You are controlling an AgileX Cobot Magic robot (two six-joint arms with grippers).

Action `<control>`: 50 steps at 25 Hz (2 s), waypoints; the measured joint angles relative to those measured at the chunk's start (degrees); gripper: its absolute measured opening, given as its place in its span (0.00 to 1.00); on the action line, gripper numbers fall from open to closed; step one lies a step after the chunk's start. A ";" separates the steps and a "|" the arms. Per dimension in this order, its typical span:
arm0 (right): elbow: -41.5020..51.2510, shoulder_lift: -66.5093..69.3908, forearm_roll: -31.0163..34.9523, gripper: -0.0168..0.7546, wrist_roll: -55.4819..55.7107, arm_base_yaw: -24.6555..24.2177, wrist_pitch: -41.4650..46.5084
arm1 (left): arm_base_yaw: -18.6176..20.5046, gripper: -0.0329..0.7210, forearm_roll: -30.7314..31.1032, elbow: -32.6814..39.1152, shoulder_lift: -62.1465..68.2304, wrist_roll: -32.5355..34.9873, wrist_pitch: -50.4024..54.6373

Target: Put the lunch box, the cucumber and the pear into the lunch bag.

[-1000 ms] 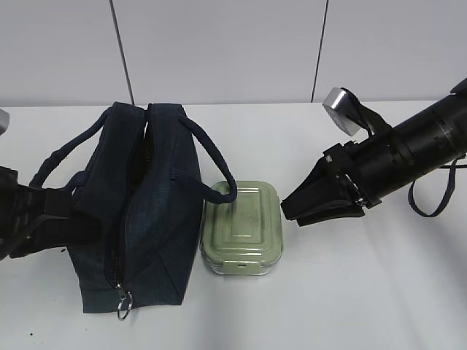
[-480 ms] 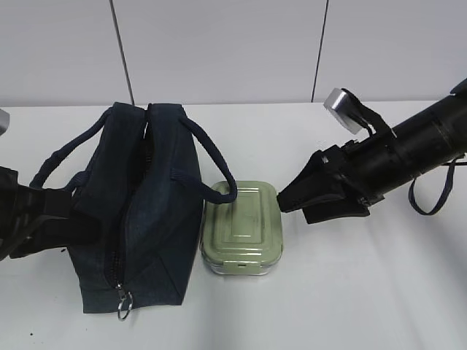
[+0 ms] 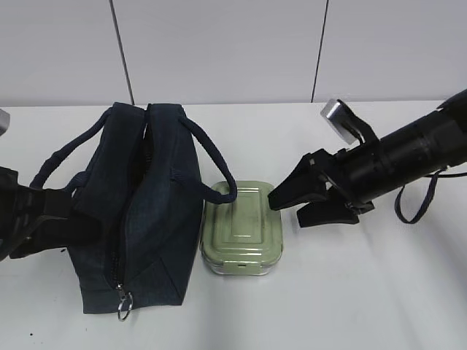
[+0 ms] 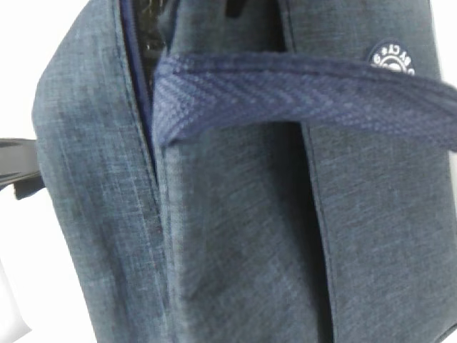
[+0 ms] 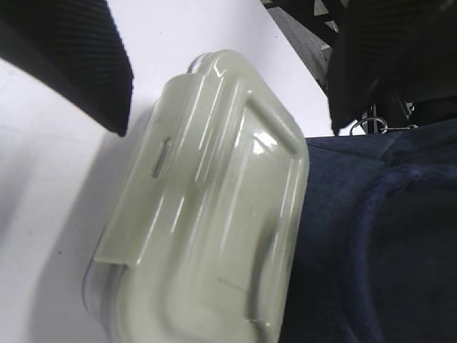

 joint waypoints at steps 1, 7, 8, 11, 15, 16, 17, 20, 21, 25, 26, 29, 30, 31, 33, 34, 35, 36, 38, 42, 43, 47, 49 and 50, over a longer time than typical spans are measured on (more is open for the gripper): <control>0.00 0.64 0.34 0.87 0.00 0.14 -0.43 | 0.00 0.02 0.00 0.00 0.00 0.00 0.05; 0.00 3.83 1.09 0.87 -0.54 1.24 -3.65 | 0.00 0.02 0.00 0.00 0.00 0.00 0.05; 0.00 4.32 1.09 0.87 -0.67 1.57 -3.92 | 0.00 0.02 0.00 0.00 0.00 0.00 0.06; -0.64 4.89 1.23 0.87 -0.89 2.89 -4.68 | 0.00 0.02 0.00 0.00 0.00 0.00 0.06; -2.40 6.12 1.75 0.87 -0.91 5.23 -6.02 | 0.00 0.02 0.00 0.00 0.00 0.00 0.06; -2.85 6.68 1.90 0.87 -0.72 5.49 -6.30 | 0.00 0.02 0.05 0.00 0.00 0.00 0.06; -3.28 7.27 1.90 0.87 -0.38 5.61 -6.56 | 0.00 0.02 0.05 0.00 0.00 0.00 0.11; -3.99 8.75 2.28 0.86 -0.03 5.71 -6.81 | 0.00 0.02 0.10 0.00 0.00 0.00 0.18; -4.13 8.98 2.62 0.85 -0.03 5.71 -6.81 | 0.00 0.02 0.11 0.00 0.00 0.00 0.18; -4.60 9.13 3.37 0.72 -0.03 5.71 -6.35 | 0.00 0.02 0.21 0.00 0.00 0.00 0.25; -4.61 9.13 3.53 0.67 0.13 5.71 -6.05 | 0.00 0.02 0.26 0.00 0.00 0.00 0.25; -4.74 9.13 4.55 0.55 0.59 5.71 -4.91 | 0.00 0.02 0.70 0.00 0.00 0.00 0.35; -4.74 9.13 4.55 0.53 0.59 5.71 -4.79 | 0.00 0.02 0.84 0.00 0.00 0.00 0.42; -4.74 9.13 4.55 0.53 0.59 5.71 -4.66 | 0.00 0.02 0.91 0.00 0.00 0.00 0.42; -4.74 9.13 4.32 0.52 0.59 5.60 -4.52 | 0.00 0.02 1.04 0.00 0.00 0.00 0.42; -4.74 9.13 4.06 0.52 0.59 5.47 -4.31 | 0.00 0.02 1.10 0.00 0.00 0.00 0.42; -4.74 9.13 3.77 0.52 0.59 5.20 -4.16 | 0.00 0.02 1.22 0.00 0.00 0.00 0.42; -4.83 9.13 3.49 0.52 0.59 4.77 -3.66 | 0.00 0.02 1.28 0.00 0.00 0.00 0.46; -5.05 9.13 2.21 0.52 0.59 3.87 -2.24 | 0.00 0.02 1.30 0.00 0.00 0.00 0.46; -5.13 9.17 0.45 0.52 0.38 0.11 0.38 | 0.00 0.02 1.35 0.00 0.00 0.00 0.46; -5.13 9.26 0.25 0.52 0.38 -1.05 0.99 | 0.00 0.02 1.35 0.00 0.00 0.00 0.46; -5.13 9.40 -0.39 0.52 -0.38 -4.12 2.91 | 0.00 0.02 1.35 0.00 0.00 0.00 0.46; -5.40 9.40 -0.39 0.52 -0.82 -4.56 4.00 | 0.00 0.02 1.35 0.00 0.00 0.00 0.46; -5.64 9.40 -0.39 0.52 -0.90 -4.64 4.43 | 0.00 0.02 1.35 0.00 0.00 0.00 0.46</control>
